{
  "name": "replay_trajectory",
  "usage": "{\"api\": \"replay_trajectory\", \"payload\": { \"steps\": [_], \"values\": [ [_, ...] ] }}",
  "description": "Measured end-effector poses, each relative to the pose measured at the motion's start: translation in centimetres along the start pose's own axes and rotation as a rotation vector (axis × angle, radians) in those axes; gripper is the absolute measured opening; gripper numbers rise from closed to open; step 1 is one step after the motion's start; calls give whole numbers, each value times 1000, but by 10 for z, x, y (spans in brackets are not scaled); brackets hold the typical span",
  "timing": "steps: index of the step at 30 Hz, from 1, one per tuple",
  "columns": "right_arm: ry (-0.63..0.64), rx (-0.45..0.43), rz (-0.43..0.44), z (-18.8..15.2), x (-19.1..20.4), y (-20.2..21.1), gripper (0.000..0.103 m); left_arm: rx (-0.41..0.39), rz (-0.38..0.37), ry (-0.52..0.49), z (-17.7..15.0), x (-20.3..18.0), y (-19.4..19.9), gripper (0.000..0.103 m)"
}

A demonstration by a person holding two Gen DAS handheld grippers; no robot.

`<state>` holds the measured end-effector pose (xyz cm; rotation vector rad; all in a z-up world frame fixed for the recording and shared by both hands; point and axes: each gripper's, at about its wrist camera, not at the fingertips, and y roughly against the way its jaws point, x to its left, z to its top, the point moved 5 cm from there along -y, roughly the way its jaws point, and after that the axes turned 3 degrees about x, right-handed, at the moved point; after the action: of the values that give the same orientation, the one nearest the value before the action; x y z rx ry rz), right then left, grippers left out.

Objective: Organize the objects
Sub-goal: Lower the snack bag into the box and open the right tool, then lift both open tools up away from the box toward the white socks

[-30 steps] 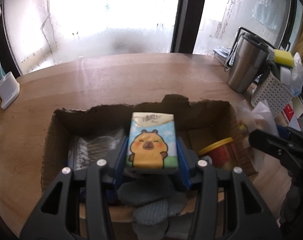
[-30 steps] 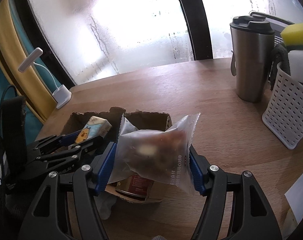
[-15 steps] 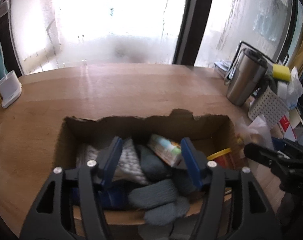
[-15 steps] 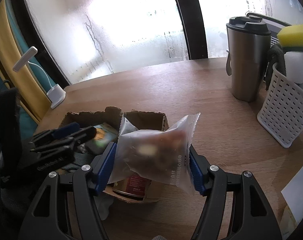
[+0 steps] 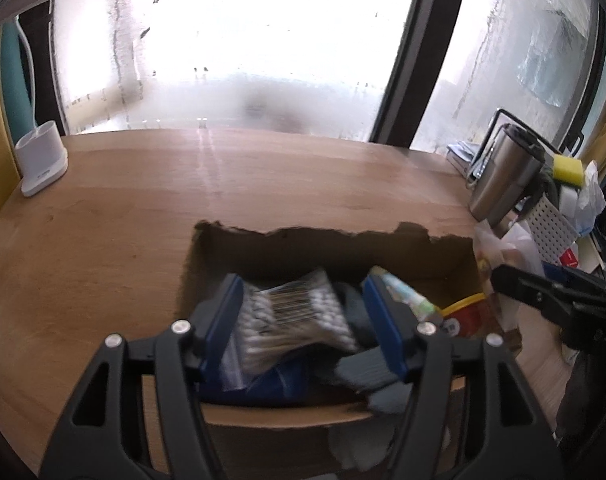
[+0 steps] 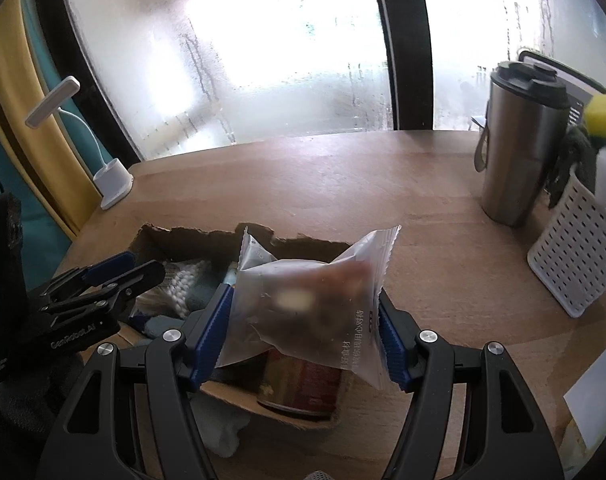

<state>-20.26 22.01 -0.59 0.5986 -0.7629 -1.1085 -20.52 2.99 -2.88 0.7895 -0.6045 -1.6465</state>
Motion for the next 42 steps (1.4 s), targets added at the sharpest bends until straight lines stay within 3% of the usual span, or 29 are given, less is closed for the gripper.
{"api": "replay_trajectory", "payload": {
  "steps": [11, 15, 16, 19, 42],
  "values": [
    [-14, 49, -45, 3, 11, -20, 70, -15, -19, 22, 1, 19, 2, 65],
    [-14, 67, -52, 4, 14, -24, 73, -19, -13, 36, 1, 25, 3, 65],
    [-12, 68, -51, 3, 15, -24, 78, -18, -13, 37, 1, 26, 3, 65],
    [2, 61, -58, 4, 18, -22, 81, -19, -17, 41, -1, 27, 3, 66],
    [10, 32, -68, -4, 25, -8, 82, -33, -18, 39, -11, 28, 23, 67]
  ]
}}
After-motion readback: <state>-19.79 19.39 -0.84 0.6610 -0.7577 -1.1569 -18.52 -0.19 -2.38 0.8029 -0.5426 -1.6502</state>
